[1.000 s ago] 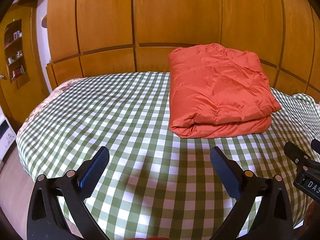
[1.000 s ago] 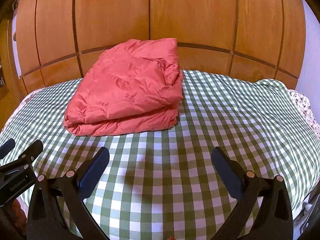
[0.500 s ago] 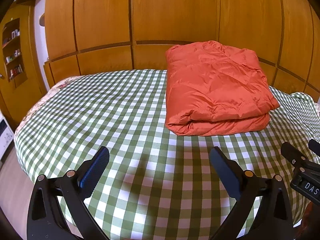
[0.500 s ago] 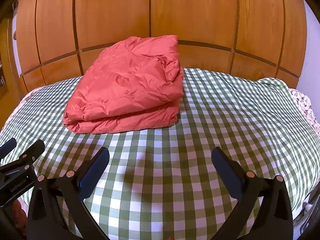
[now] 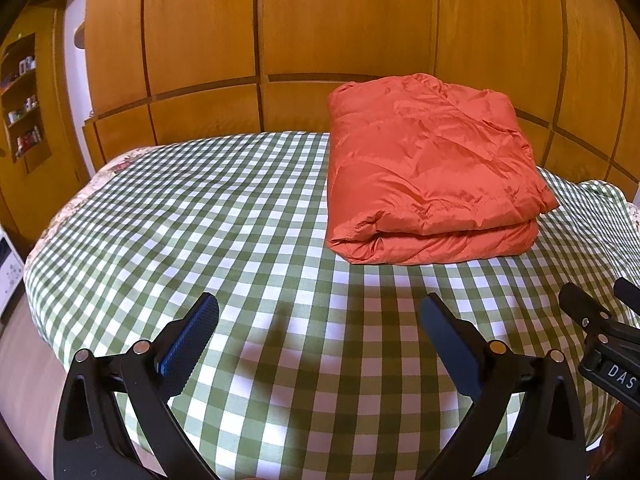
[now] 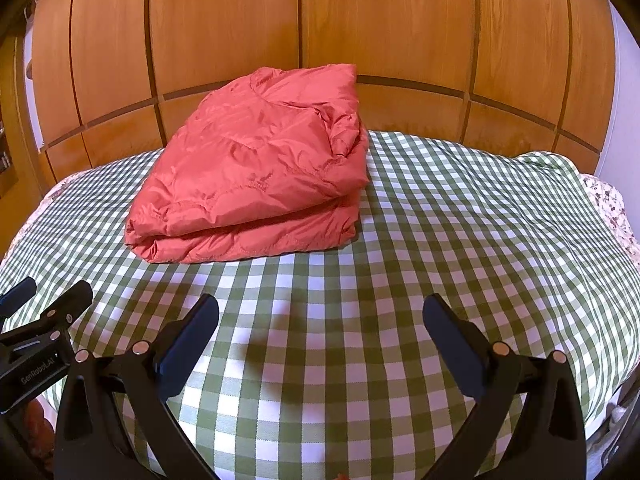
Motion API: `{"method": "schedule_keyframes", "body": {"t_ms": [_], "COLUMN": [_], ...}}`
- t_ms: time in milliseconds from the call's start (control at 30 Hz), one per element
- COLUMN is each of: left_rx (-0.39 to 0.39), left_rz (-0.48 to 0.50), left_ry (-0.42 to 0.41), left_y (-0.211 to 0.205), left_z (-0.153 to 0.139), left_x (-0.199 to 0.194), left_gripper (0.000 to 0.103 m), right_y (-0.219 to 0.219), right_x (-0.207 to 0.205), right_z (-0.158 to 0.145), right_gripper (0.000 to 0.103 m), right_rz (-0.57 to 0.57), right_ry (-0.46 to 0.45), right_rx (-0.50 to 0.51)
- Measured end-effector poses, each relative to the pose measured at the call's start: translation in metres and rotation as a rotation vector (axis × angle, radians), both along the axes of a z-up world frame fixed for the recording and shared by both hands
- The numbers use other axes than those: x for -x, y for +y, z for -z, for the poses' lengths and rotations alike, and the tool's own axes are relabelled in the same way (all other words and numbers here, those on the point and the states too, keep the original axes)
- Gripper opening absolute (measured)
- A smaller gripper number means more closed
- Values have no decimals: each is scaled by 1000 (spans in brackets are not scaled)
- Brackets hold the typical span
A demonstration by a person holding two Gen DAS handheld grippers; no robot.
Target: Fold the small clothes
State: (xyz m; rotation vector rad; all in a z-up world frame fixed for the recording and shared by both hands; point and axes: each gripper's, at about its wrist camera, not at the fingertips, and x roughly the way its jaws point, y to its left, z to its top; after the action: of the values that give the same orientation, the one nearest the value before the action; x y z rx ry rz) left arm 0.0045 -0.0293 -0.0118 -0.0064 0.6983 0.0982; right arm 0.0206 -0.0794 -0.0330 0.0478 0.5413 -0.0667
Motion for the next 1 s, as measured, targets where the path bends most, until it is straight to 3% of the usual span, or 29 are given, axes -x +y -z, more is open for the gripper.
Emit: {"method": "schedule_keyframes", "body": {"t_ms": [1000], "left_rx": [44], "left_rz": [12], "left_ry": [35], "left_y": [-9], "left_z": [7], "left_x": [-4], "left_gripper": [100], "right_y": [-8], "right_x": [-7], "right_z": [10], "right_gripper": [101], "right_rz": [-3], "right_ry": [33], "right_rx": [-21]}}
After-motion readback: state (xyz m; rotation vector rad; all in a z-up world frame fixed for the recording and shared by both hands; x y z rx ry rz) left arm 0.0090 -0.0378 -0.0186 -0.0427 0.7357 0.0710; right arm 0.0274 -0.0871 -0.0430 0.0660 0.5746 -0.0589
